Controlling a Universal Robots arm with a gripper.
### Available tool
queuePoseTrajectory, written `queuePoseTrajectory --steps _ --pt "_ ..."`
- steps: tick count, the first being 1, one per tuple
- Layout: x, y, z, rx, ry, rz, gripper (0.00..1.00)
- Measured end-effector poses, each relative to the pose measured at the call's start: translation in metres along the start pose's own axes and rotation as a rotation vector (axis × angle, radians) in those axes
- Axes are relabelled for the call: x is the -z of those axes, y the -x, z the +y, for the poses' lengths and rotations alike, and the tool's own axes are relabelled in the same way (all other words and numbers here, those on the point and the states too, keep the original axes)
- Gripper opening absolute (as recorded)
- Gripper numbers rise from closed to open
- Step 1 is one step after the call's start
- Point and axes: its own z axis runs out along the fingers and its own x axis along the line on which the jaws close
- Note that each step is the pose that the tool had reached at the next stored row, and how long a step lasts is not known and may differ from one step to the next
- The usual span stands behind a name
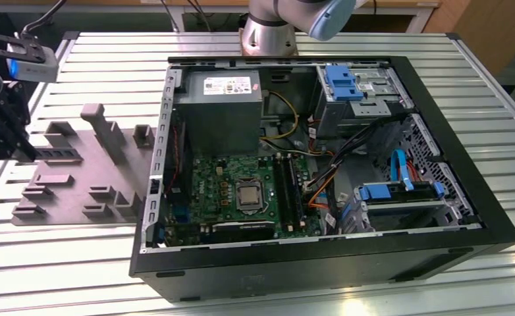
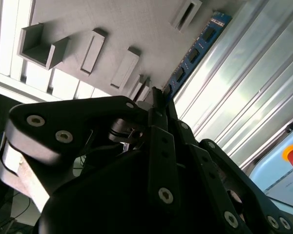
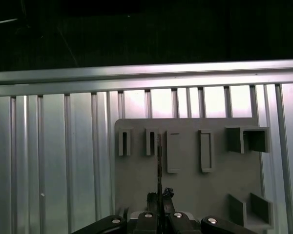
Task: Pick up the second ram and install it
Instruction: 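Pick up the second ram and move it above second insertion slot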
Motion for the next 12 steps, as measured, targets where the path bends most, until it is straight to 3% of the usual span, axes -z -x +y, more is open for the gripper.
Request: queuePoseTrajectory --steps 12 --pt "0.0114 0.0003 0.0005 0.0 0.0001 0.0 0.14"
